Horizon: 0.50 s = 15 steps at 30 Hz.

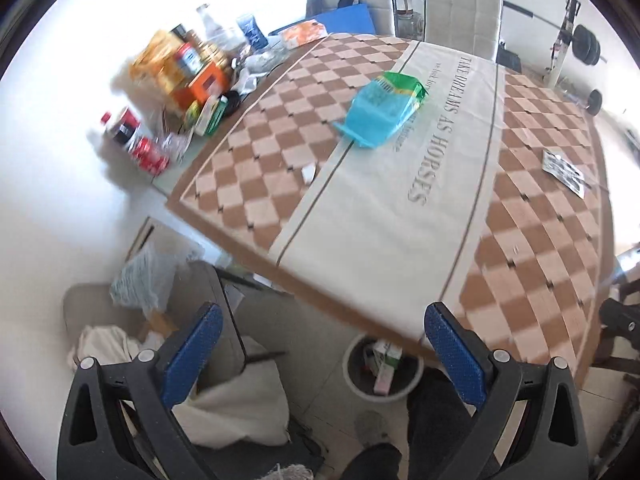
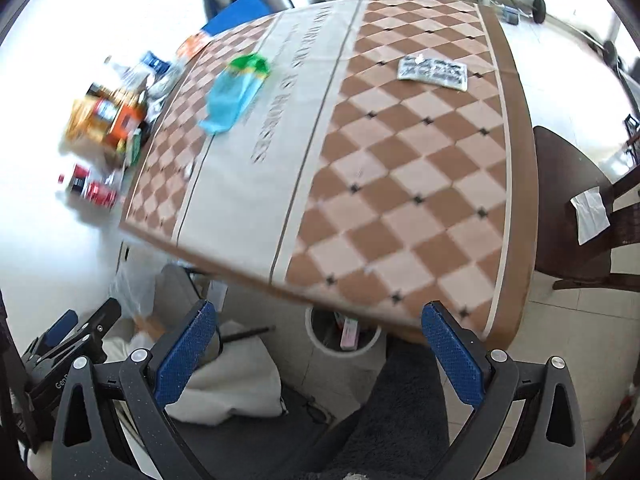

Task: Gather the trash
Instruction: 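Grasp the blue-green snack bag with the left tool while the right tool grasps the blister pack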

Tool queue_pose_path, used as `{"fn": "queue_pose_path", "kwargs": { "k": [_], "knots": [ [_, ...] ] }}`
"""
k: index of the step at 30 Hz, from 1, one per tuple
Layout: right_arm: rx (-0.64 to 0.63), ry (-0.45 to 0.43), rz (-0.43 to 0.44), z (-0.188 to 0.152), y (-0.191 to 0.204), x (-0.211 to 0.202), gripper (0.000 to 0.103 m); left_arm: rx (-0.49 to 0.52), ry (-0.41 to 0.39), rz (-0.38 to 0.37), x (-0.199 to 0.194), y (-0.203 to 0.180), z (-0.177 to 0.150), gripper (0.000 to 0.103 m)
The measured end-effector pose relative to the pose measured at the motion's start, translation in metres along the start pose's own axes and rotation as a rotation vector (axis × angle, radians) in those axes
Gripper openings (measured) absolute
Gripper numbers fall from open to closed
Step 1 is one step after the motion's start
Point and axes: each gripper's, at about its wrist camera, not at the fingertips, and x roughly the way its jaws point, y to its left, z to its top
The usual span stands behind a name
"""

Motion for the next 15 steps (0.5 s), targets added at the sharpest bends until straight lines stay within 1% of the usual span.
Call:
{"fn": "queue_pose_path", "kwargs": {
  "k": [1, 3, 4, 6, 9, 10, 11, 13, 15],
  "knots": [
    [-0.006, 0.009, -0.033, 0.02, -0.008, 0.008, 0.103, 0.011, -0.001, 0.026, 0.008, -0.01, 0.016, 0.103],
    [-0.054, 0.042, -0.123, 0.071, -0.025, 0.031, 0.103, 0.028, -0.001, 0.08, 0.028, -0.039, 0.047, 0.103],
    [-0.077, 0.057, -0.164, 0.091, -0.031, 0.042, 0.103, 0.039, 0.011, 0.089, 0.041, -0.056, 0.062, 0.103],
    [-0.154, 0.101, -0.262, 0.142, -0.045, 0.07, 0.103, 0.067, 0.051, 0.083, 0.068, -0.091, 0.088, 0.103],
    [-0.279, 0.196, -0.375, 0.201, -0.062, 0.116, 0.103, 0.108, 0.113, 0.072, 0.106, -0.14, 0.117, 0.103],
    [-0.328, 0.239, -0.398, 0.221, -0.067, 0.135, 0.103, 0.118, 0.133, 0.065, 0.116, -0.155, 0.124, 0.103],
    [-0.356, 0.268, -0.413, 0.235, -0.072, 0.149, 0.103, 0.125, 0.151, 0.061, 0.126, -0.167, 0.129, 0.103],
    [-0.456, 0.343, -0.43, 0.261, -0.075, 0.179, 0.103, 0.136, 0.185, 0.052, 0.145, -0.187, 0.14, 0.103],
    [-0.523, 0.408, -0.433, 0.276, -0.078, 0.201, 0.103, 0.143, 0.209, 0.049, 0.159, -0.201, 0.15, 0.103]
  ]
}}
